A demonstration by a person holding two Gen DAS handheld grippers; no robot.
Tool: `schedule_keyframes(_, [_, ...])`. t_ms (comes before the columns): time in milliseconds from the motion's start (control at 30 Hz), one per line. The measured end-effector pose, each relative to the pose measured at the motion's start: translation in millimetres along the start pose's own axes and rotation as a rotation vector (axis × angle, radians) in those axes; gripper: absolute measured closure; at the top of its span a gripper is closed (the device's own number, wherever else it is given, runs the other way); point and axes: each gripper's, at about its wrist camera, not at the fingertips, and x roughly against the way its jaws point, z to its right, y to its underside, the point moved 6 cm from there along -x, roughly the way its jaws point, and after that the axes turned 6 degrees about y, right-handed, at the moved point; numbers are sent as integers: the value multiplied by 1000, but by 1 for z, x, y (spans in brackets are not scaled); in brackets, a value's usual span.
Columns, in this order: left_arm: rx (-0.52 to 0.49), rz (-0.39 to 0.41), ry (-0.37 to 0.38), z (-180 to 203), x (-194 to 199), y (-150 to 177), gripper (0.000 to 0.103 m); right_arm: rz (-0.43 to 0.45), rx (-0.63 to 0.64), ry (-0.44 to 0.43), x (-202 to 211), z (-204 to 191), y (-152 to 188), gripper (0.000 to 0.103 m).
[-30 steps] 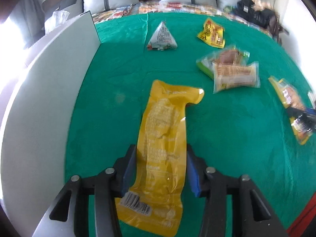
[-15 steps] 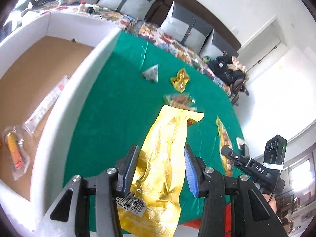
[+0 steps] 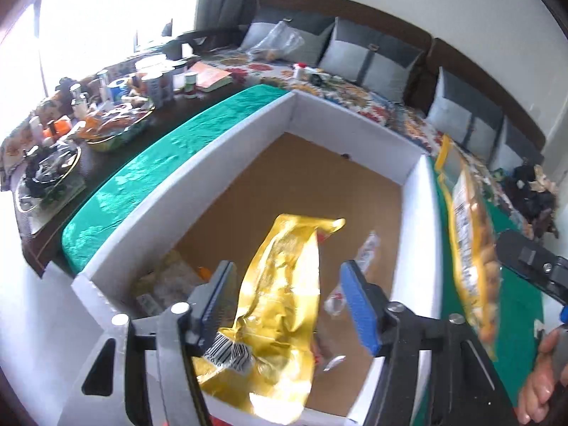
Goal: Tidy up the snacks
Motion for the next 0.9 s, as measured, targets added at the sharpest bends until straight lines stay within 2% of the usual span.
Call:
schedule_keyframes(33, [8, 2, -26, -7, -2, 5, 23, -16, 4, 9, -4, 2, 5, 35])
schedule_keyframes(67, [16, 8, -37, -11, -2, 12, 23, -16, 12, 21, -4, 6, 10, 35])
schedule_keyframes(167, [31, 30, -8, -5, 2, 27, 18, 20, 47, 58, 15, 31, 27, 26])
schedule_keyframes(267, [10, 45, 49, 23, 11, 32, 17, 36, 94, 200, 31, 89, 51, 26])
schedule_keyframes(367, [-46, 57, 158, 78, 19, 32, 15, 21, 118, 402, 49, 173, 85, 26])
schedule_keyframes(433, [-108, 64, 223, 122, 23, 34, 6, 13, 95, 531, 71, 232, 113, 26])
schedule_keyframes(533, [-222, 59, 317, 192, 17, 48, 1, 36, 13, 679, 107, 305, 145, 26])
schedule_keyframes(600, [-306, 3, 344, 235, -1, 67, 1, 84, -47, 747, 134, 338, 169, 26])
schedule_keyframes(667, [-379, -64, 356, 271, -27, 93, 1, 59, -132, 788, 149, 367, 181, 26])
schedule_keyframes(700, [-409, -94, 356, 284, -41, 105, 1, 65, -196, 778, 157, 377, 178, 26])
schedule_keyframes(733, [-432, -130, 346, 295, -57, 117, 1, 108, -242, 752, 166, 382, 170, 26])
schedule_keyframes(800, [-449, -195, 312, 308, -89, 135, 1, 189, -264, 755, 182, 387, 154, 26])
schedule_keyframes(900, [-432, -237, 265, 317, -125, 149, 1, 201, -256, 781, 181, 393, 141, 25])
